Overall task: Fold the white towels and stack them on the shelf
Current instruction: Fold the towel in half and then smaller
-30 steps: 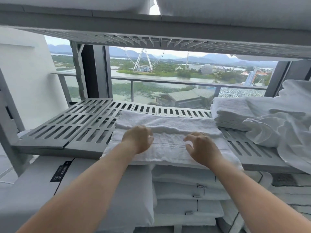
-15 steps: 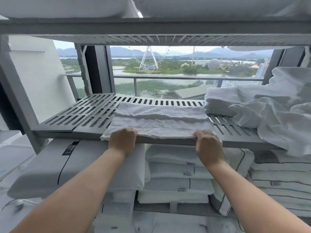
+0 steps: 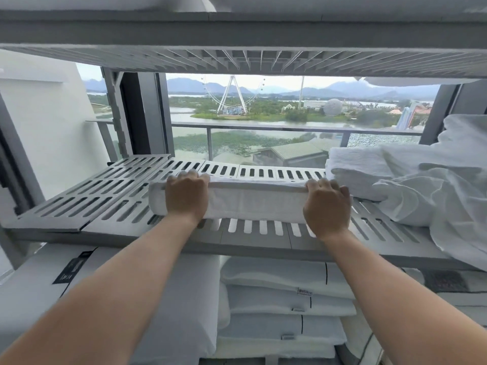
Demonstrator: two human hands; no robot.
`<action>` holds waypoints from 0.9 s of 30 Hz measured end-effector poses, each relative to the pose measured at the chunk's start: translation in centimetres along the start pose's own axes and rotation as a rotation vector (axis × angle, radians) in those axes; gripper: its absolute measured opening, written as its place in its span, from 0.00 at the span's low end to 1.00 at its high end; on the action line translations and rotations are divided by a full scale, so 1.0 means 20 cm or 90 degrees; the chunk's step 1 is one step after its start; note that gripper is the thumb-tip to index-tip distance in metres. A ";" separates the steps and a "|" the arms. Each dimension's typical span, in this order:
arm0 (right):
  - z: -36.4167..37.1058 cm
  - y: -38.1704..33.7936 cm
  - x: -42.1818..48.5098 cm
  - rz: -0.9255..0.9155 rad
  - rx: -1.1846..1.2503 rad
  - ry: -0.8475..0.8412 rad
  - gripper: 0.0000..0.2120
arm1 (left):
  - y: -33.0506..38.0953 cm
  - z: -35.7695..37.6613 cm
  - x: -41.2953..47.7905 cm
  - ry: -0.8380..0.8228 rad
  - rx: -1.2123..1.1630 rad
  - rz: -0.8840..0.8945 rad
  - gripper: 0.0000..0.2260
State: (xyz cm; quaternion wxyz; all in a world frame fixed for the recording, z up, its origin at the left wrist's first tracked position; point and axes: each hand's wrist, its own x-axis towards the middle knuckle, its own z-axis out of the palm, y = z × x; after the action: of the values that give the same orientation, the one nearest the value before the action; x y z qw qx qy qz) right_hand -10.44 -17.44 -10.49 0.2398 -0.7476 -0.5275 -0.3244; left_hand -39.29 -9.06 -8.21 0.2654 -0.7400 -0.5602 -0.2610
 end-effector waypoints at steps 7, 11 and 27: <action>0.30 0.01 0.45 -0.060 -0.027 0.012 0.13 | -0.01 0.30 0.47 0.024 -0.017 0.066 0.14; 0.53 0.02 0.57 -0.043 -0.010 -0.101 0.15 | 0.00 0.55 0.62 -0.098 -0.042 0.069 0.15; 0.75 0.11 0.75 -0.029 0.107 -0.403 0.11 | -0.01 0.75 0.74 -0.369 -0.146 0.023 0.15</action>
State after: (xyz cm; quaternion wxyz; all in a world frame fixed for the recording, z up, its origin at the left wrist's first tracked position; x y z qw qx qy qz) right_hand -1.42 1.82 -9.63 0.1175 -0.7767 -0.6177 -0.0361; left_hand -34.71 11.57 -8.95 0.0145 -0.8184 -0.5664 -0.0961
